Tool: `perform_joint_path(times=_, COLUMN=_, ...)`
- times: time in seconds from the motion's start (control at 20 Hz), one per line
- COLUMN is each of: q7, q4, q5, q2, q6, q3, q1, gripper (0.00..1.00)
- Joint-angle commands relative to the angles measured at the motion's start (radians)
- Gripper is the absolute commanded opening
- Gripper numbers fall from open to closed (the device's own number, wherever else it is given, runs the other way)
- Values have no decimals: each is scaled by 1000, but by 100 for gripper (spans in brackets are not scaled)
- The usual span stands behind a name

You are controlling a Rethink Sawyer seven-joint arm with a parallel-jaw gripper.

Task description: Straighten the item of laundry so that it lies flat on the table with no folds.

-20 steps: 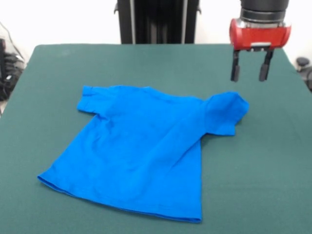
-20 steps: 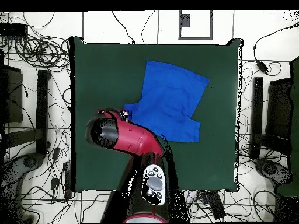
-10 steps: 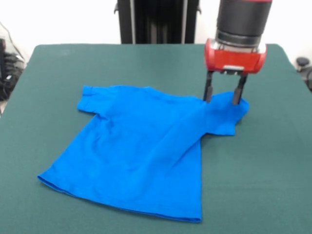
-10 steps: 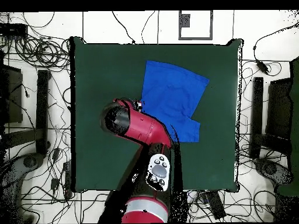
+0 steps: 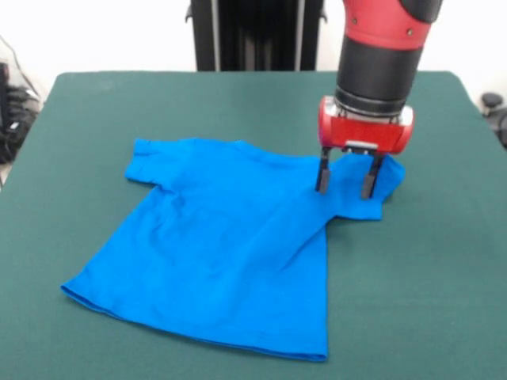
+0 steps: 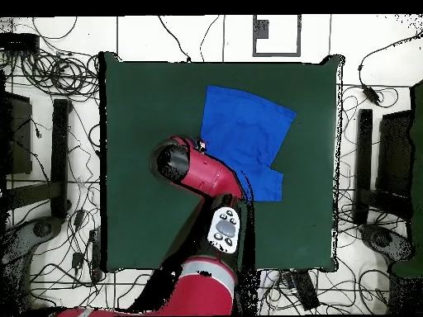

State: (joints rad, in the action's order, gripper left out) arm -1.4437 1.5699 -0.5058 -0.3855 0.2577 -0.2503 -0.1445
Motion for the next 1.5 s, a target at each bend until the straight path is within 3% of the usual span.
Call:
perform_joint_path(times=0.05, q7=-362, q4=-36, q5=-94, q2=78, q6=-30, q3=15, q1=-43, gripper=100)
perform_joint_path(times=0.45, q7=-361, q4=-22, q5=-122, q2=88, q6=-76, q3=45, q1=-27, gripper=100)
perform_joint_path(times=0.9, q7=-426, q4=-43, q5=-166, q2=90, q6=-7, q3=8, q1=-32, gripper=100)
perform_joint_path(times=1.25, q7=-537, q4=-58, q5=-217, q2=87, q6=48, q3=-56, q1=-69, gripper=100)
perform_joint_path(times=1.5, q7=-598, q4=-33, q5=-256, q2=73, q6=22, q3=-43, q1=-77, gripper=100)
